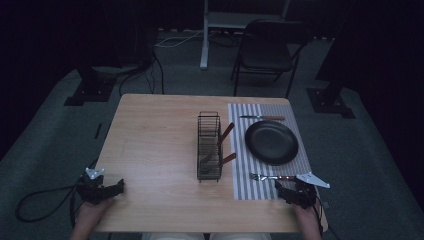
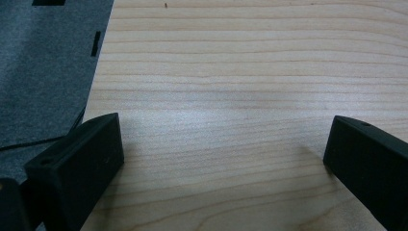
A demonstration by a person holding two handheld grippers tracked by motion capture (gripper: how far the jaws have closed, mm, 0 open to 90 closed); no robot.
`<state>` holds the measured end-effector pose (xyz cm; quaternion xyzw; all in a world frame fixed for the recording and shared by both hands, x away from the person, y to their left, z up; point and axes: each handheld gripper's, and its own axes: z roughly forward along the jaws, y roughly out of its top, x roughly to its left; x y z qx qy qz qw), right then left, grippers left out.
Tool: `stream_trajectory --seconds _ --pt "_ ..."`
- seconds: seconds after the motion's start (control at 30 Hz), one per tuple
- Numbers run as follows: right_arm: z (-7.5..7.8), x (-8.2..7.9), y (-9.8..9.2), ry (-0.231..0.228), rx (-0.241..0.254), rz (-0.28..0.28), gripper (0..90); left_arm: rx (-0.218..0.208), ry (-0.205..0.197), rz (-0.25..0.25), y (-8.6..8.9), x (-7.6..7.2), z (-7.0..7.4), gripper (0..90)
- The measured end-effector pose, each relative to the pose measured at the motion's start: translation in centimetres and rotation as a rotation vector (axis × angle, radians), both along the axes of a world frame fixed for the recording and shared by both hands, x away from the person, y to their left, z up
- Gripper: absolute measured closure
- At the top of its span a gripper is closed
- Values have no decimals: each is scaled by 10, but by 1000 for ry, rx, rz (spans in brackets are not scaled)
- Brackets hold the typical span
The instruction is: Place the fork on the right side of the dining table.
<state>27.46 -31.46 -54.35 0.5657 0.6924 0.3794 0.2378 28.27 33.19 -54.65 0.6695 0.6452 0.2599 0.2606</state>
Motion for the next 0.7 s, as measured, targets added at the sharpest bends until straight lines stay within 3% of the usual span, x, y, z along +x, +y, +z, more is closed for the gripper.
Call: stream_trajectory --seconds 0.1,0.43,0.7 --pt "-3 -2 1 -2 -42 -12 137 0 0 0 0 0 0 7" --pt "-4 -12 3 12 -82 -88 137 0 0 0 0 0 0 7" --pt "-5 -15 1 33 -124 -210 128 0 1 0 0 0 0 7"
